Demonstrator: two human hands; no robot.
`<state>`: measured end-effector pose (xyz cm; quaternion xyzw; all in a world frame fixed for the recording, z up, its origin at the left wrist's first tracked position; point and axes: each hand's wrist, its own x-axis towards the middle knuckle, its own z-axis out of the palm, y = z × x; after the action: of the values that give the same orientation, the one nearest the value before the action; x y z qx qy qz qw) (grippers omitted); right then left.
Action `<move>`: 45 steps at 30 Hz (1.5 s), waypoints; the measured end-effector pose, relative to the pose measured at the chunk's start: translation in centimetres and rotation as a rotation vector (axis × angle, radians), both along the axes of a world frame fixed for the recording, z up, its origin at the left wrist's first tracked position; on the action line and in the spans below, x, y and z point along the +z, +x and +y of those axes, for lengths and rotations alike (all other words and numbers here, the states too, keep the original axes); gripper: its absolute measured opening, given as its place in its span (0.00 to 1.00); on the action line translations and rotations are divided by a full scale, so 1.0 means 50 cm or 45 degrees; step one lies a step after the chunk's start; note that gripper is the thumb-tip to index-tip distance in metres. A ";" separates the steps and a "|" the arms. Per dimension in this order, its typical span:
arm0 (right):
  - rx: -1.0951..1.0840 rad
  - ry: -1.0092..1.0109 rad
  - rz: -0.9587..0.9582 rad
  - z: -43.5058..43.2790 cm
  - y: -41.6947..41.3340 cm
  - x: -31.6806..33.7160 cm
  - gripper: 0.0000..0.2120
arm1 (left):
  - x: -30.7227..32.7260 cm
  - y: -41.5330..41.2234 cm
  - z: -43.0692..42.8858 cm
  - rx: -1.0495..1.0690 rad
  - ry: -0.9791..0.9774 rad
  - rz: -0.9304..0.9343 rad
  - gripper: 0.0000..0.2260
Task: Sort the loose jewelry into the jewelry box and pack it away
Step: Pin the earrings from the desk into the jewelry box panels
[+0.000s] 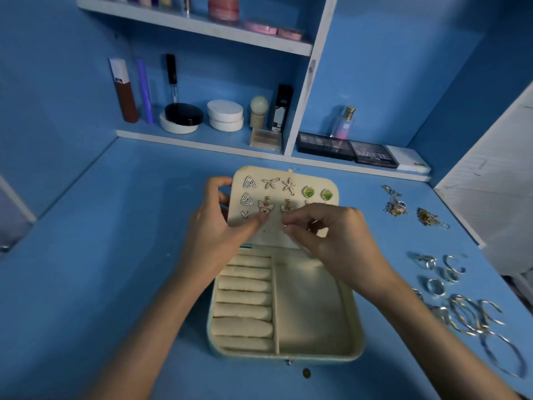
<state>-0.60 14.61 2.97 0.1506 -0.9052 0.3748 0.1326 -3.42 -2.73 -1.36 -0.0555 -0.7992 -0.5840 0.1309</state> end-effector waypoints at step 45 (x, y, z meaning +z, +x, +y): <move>-0.348 0.248 0.028 -0.068 0.000 -0.008 0.03 | 0.007 0.005 0.000 0.005 -0.022 0.087 0.21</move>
<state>-0.58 11.20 2.58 0.0424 -0.9478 0.2620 0.1768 -3.17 -2.72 -0.99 -0.0751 -0.7994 -0.5746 0.1586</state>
